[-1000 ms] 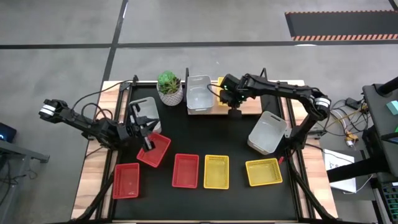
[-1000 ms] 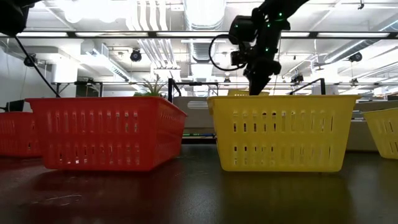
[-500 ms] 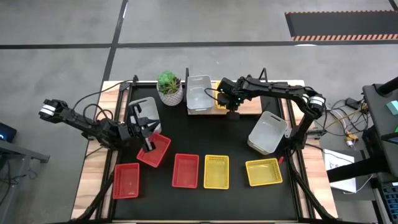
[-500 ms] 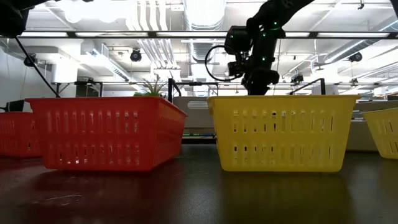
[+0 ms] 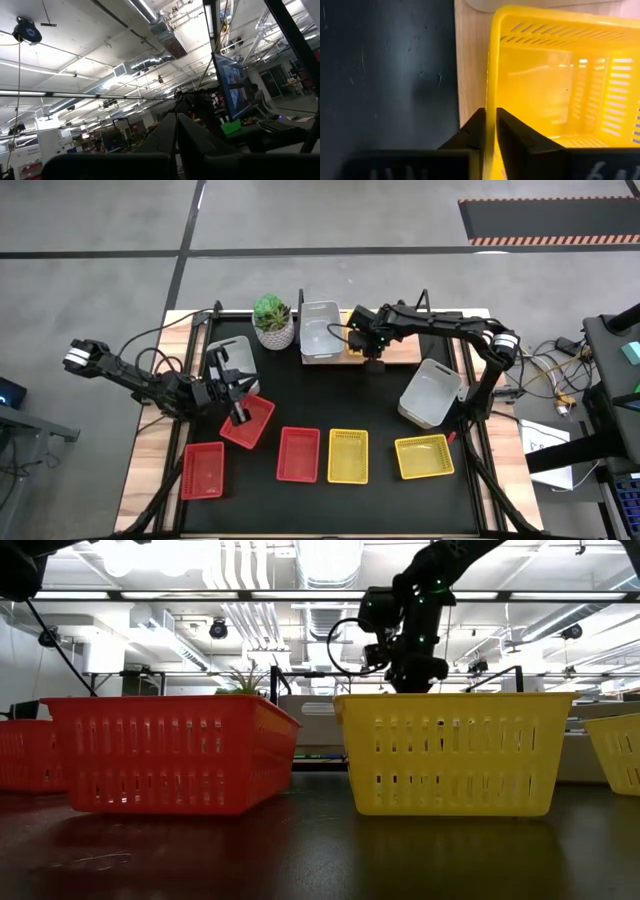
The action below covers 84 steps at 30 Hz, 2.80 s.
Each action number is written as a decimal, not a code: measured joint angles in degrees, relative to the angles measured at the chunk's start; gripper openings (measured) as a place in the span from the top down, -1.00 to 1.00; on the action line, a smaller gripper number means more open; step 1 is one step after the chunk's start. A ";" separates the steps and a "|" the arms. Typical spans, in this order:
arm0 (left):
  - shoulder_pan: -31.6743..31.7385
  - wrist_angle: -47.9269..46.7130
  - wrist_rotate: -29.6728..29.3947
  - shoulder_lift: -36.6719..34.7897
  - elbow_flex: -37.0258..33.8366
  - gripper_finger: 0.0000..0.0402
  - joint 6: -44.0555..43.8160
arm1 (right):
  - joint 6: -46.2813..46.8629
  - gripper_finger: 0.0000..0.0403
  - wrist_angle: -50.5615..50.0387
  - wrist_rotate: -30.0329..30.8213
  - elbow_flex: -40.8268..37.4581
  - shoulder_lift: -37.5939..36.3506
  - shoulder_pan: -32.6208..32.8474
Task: Stack baskets on shelf by color
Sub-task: Put the top yellow bin on the shelf, then put the top red bin on the shelf
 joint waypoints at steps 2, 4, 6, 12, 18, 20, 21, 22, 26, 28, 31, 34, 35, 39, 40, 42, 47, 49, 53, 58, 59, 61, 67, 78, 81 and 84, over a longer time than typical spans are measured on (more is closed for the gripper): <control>0.00 -0.11 0.00 -0.02 0.02 1.00 -1.00 | 0.18 0.70 -0.01 0.01 0.22 0.00 0.00; 0.00 -0.02 -0.02 0.33 -0.17 1.00 -1.95 | 0.20 0.60 -0.42 0.02 0.62 0.00 0.00; 0.02 -0.12 -0.04 0.93 -0.26 1.00 -2.34 | 1.40 0.51 -1.40 0.04 1.62 -0.04 0.00; 0.02 0.15 -0.24 1.14 1.14 1.00 -3.00 | 8.28 0.37 -9.15 -0.02 5.92 -1.56 0.54; 0.02 -0.12 -0.58 3.29 1.18 1.00 -8.65 | 14.52 0.39 -11.81 -0.44 7.19 -5.06 4.65; 0.02 -0.11 -0.61 4.49 1.18 1.00 -13.66 | 16.19 0.41 -11.76 -0.45 6.67 -6.40 7.26; 0.00 -0.11 -0.61 5.06 1.18 1.00 -16.89 | 16.99 0.42 -11.73 -0.45 6.41 -6.82 8.73; 0.00 -0.13 -0.61 5.71 1.18 1.00 -20.20 | 17.94 0.43 -11.41 -0.37 6.04 -7.33 10.24; -0.02 -0.68 -0.52 8.61 1.09 1.00 -30.11 | 19.71 0.48 -8.64 0.02 4.49 -9.01 16.86; -0.02 -0.68 -0.50 10.11 1.09 1.00 -36.13 | 20.19 0.50 -7.13 0.02 3.58 -9.22 20.38; -0.33 -3.78 -0.45 12.19 1.63 1.00 -47.15 | 21.32 0.54 -2.35 2.39 0.31 -9.68 25.75; -1.64 -10.16 -0.46 14.19 3.34 1.00 -54.58 | 21.05 0.58 4.87 8.37 -4.26 -10.44 30.82; -2.11 -12.42 -0.66 14.90 4.32 1.00 -56.97 | 20.32 0.60 6.75 10.01 -5.54 -10.54 32.11; -4.10 -22.94 -1.54 18.01 10.02 1.00 -65.26 | 19.05 0.66 14.70 13.79 -9.10 -10.81 35.00; -4.67 -25.82 -1.56 18.89 11.77 1.00 -66.54 | 19.40 0.67 16.87 13.73 -9.72 -10.91 35.23; -6.20 -31.49 -1.57 20.80 15.60 1.00 -67.66 | 20.22 0.70 19.83 13.05 -11.28 -11.11 35.77; -12.20 -48.13 0.38 24.41 25.73 1.00 -75.44 | 19.21 0.77 26.93 12.00 -16.40 -11.04 37.45; -14.91 -57.86 0.59 25.33 29.90 1.00 -79.84 | 18.49 0.80 31.17 12.06 -18.68 -11.04 37.94; -17.49 -79.80 0.92 26.25 39.14 1.00 -92.84 | 14.64 0.86 41.15 12.02 -23.68 -11.04 38.34; -17.71 -99.20 1.76 27.93 46.22 1.00 -103.77 | 11.58 0.92 50.81 12.02 -26.68 -10.81 37.37; -17.70 -99.70 2.07 28.20 46.40 1.00 -104.50 | 11.69 0.93 52.06 12.02 -26.87 -10.80 37.04; -17.66 -100.17 3.54 28.57 45.98 1.00 -105.05 | 12.90 0.95 53.16 12.07 -27.10 -10.80 36.68; -17.73 -106.86 6.45 30.52 45.69 1.00 -114.93 | 9.66 0.96 54.16 11.66 -27.19 -10.93 37.49; -15.14 -125.76 14.58 40.42 51.89 1.00 -114.19 | 9.47 0.96 53.75 11.58 -27.75 -10.96 37.55; -13.99 -126.16 18.85 40.79 51.67 1.00 -115.74 | 9.18 0.96 53.65 11.58 -27.67 -10.97 37.53; -13.39 -126.25 19.18 40.55 50.40 1.00 -115.17 | 8.48 0.96 53.90 11.60 -27.67 -10.97 37.51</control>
